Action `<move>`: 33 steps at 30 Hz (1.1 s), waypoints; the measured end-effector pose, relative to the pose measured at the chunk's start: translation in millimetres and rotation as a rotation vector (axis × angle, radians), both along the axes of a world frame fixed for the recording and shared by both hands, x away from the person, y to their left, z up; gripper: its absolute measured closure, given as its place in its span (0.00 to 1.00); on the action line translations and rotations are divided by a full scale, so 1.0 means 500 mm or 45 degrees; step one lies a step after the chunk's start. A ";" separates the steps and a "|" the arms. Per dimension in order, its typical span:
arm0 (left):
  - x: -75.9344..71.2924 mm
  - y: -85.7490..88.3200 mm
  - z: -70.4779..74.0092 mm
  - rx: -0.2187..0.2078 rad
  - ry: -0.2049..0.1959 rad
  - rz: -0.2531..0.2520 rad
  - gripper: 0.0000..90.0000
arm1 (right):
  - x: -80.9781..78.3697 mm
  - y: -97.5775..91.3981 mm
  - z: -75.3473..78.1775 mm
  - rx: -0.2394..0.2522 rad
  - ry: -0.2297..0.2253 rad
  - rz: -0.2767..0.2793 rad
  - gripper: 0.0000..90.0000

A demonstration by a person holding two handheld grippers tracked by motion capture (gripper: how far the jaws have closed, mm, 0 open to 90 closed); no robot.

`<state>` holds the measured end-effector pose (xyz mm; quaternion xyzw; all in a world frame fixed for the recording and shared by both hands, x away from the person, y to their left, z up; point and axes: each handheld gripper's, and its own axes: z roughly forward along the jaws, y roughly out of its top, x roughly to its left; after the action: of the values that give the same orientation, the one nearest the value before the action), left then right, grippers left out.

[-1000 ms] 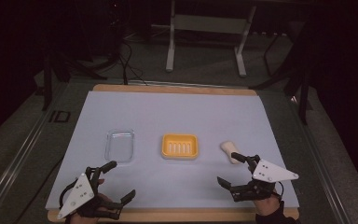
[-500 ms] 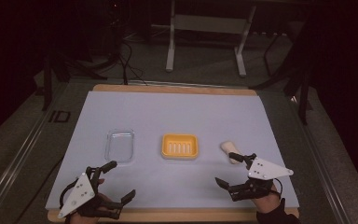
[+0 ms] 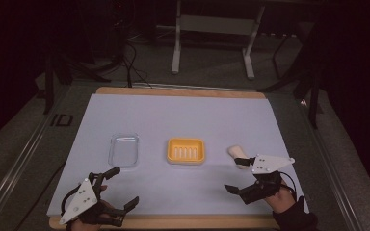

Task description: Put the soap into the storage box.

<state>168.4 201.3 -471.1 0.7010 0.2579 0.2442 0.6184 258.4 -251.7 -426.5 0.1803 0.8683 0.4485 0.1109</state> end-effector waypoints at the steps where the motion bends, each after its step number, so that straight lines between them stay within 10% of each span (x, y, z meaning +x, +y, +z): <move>1: 0.001 0.000 0.000 0.001 -0.002 0.000 0.01 | 0.003 0.000 0.000 -0.019 0.006 0.006 0.12; 33: 0.002 -0.007 -0.003 0.026 0.006 -0.012 0.01 | 0.030 0.058 0.016 -0.570 0.224 0.152 0.11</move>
<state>169.5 197.6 -472.8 0.7090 0.2538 0.2422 0.6117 273.5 -222.8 -418.4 0.1382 0.9614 0.2334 0.0454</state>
